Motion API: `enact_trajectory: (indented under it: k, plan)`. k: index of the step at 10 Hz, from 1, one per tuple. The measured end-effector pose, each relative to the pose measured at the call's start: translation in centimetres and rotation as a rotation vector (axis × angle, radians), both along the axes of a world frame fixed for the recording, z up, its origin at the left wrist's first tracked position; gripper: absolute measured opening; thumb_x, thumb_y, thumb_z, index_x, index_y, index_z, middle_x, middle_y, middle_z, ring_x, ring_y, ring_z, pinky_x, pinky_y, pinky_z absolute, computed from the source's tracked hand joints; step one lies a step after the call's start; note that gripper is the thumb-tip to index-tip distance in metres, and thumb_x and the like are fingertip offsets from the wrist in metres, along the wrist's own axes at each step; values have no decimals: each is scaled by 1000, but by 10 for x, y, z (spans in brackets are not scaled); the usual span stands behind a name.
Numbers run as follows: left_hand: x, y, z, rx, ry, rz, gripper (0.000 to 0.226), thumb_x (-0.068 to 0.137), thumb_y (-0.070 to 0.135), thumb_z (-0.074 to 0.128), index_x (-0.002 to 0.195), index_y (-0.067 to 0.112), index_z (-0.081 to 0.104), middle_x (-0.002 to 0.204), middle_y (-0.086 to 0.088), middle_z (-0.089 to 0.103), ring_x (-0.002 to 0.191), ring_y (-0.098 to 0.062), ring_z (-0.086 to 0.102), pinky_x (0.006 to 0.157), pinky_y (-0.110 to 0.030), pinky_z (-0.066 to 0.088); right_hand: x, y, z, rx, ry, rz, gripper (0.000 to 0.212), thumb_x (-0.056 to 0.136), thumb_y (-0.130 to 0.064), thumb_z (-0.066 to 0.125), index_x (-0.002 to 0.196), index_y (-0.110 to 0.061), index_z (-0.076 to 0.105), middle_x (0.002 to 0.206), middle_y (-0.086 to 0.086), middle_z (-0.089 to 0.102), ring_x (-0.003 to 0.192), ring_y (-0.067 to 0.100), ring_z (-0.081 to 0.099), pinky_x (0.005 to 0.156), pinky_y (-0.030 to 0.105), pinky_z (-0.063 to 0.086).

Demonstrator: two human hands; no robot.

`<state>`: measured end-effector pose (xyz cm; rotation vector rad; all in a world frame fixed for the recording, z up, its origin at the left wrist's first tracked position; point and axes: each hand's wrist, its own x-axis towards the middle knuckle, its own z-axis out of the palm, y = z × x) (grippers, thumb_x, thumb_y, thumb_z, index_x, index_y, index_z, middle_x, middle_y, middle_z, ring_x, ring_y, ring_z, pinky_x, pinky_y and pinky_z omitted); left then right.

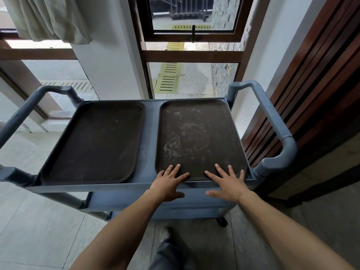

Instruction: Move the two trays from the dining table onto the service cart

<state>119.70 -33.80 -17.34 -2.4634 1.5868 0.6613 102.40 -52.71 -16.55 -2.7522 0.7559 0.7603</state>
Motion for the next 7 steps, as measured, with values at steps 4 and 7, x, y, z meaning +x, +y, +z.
enact_trajectory:
  k: [4,7]
  plan:
    - [5,36,23,-75,75,-25,86,89,62,56,157,31,16,165,-4,19,149,-26,21,120,-40,17,12,22,13,49,-41,-148,78,78,-87,26,148,-53,14,164,-3,-1,147,35,-4,108,70,-2]
    - [44,79,43,-162,93,11,84,84,72,53,154,33,26,156,-1,38,139,-25,40,110,-46,39,55,59,16,87,-139,-183,77,81,-84,28,149,-50,18,164,-3,5,148,29,-2,113,65,4]
